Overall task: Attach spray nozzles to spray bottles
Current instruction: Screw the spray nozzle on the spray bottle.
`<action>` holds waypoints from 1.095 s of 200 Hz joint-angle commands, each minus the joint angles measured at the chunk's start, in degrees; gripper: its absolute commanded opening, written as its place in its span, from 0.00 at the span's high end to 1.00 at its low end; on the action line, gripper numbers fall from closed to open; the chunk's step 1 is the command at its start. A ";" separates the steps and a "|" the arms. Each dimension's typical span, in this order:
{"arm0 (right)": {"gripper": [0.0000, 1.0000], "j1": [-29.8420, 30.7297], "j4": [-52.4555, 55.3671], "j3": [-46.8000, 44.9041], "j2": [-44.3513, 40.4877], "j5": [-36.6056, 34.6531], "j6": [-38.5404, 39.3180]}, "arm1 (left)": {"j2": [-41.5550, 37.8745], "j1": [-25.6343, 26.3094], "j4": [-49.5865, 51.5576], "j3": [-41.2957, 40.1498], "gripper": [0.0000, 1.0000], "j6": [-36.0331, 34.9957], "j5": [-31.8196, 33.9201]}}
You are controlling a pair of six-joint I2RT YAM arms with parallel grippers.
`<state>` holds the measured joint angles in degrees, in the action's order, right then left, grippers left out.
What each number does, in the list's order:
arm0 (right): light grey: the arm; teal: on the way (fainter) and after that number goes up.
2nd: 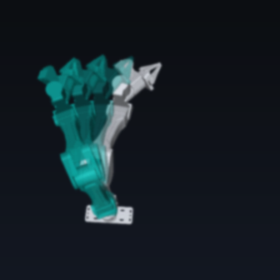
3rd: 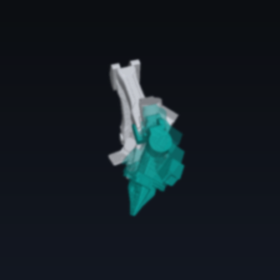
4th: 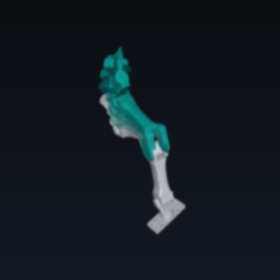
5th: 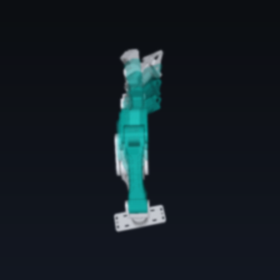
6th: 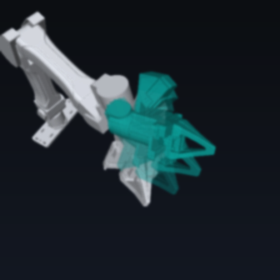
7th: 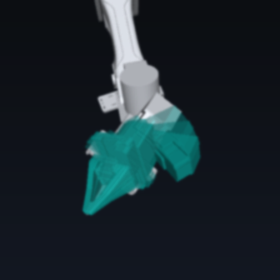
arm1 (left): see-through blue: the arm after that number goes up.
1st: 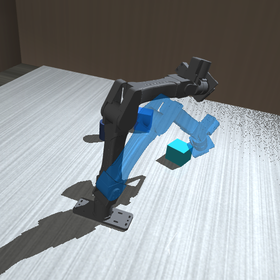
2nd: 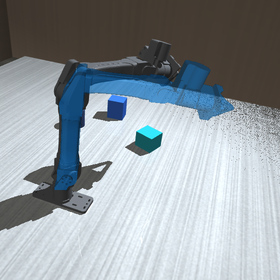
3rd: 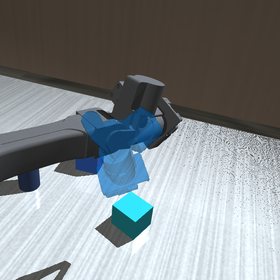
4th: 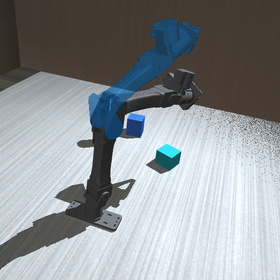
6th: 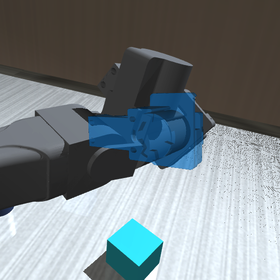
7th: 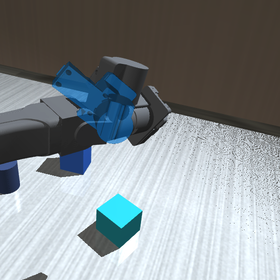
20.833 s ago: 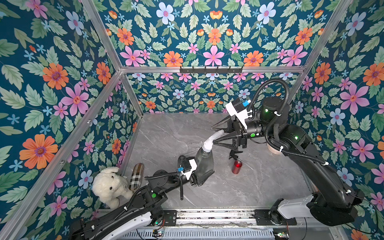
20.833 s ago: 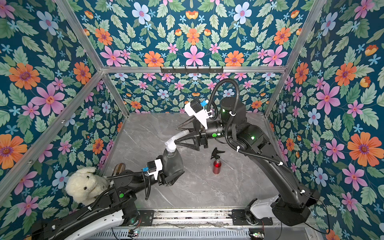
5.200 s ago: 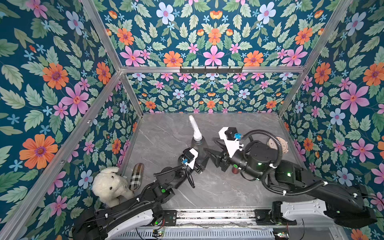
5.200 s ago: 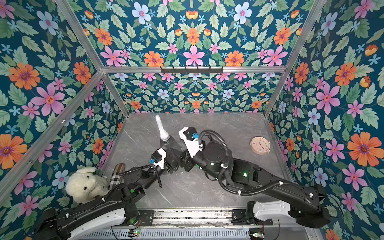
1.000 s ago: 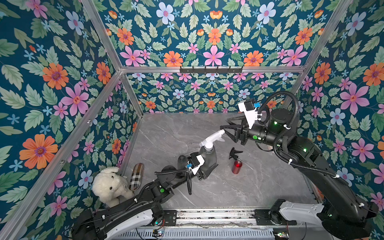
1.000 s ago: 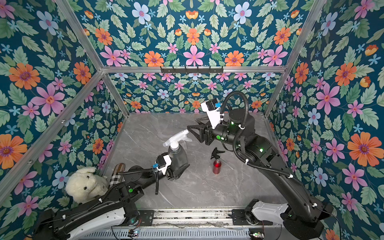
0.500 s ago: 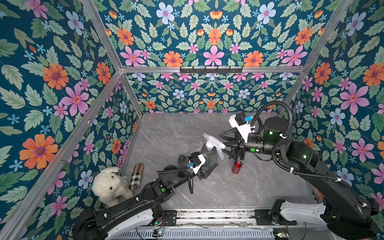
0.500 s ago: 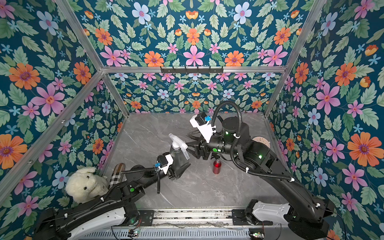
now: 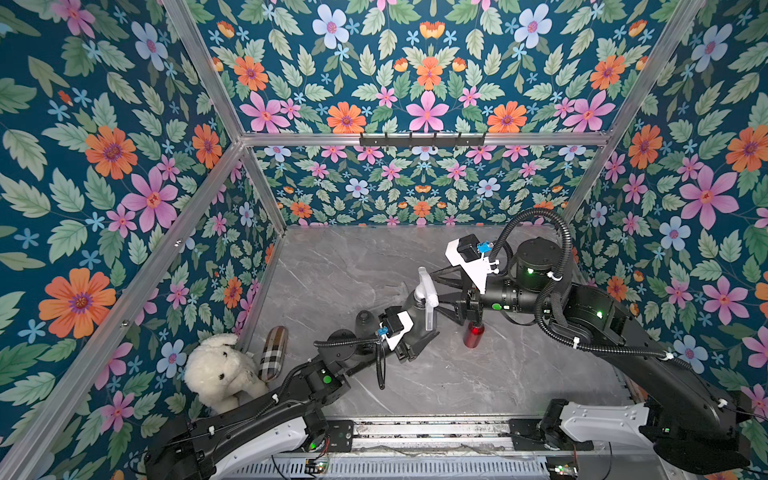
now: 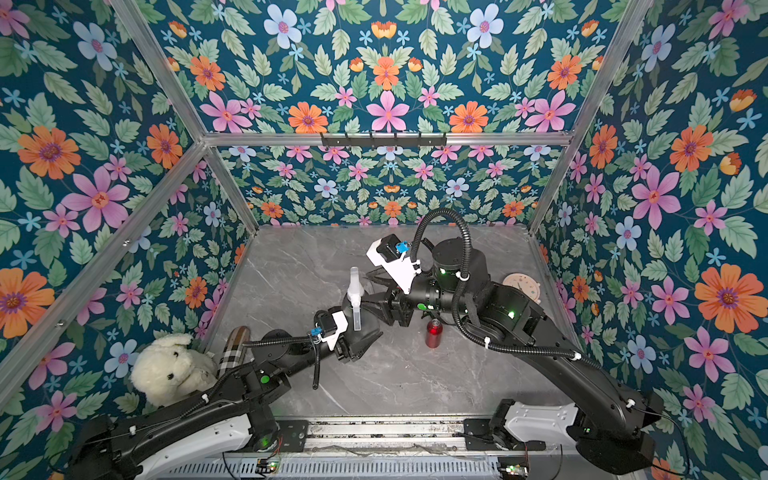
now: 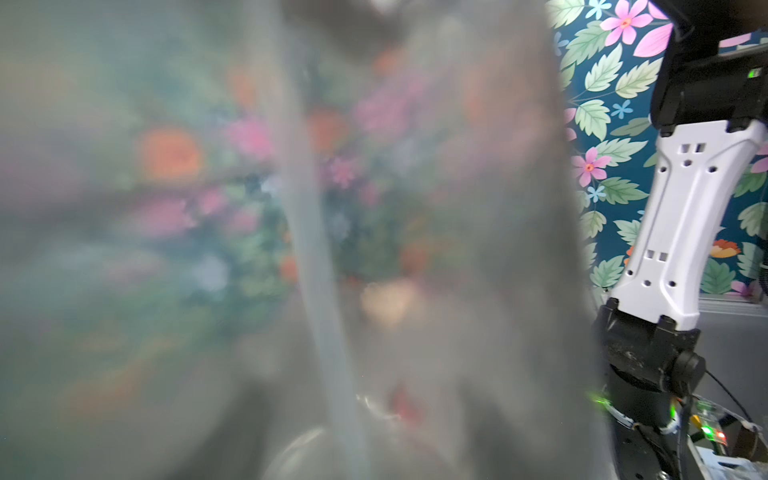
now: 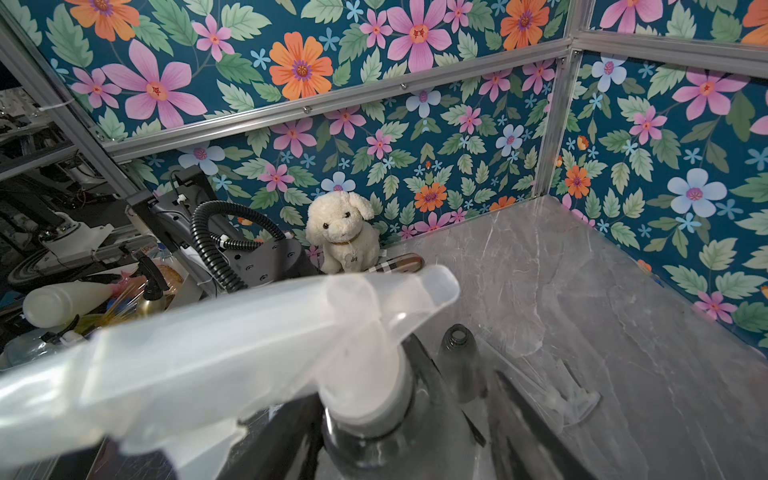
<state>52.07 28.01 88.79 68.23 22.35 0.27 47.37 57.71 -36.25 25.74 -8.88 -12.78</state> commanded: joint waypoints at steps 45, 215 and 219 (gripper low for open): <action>0.60 0.02 -3.34 0.52 1.47 3.01 0.99 | 0.25 -0.06 -1.89 0.20 1.00 0.21 -1.15; 0.76 20.51 -2.55 2.43 15.16 -50.98 -15.88 | 5.17 0.03 -7.87 1.46 1.00 -2.10 14.97; 0.76 20.73 -2.61 2.58 15.47 -51.16 -16.06 | 5.16 0.00 -7.83 1.48 1.00 -2.17 14.82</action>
<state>71.16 15.99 91.15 80.38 -28.67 -8.97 52.01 57.47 -41.08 26.06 -5.98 5.56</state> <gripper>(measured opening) 0.293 0.706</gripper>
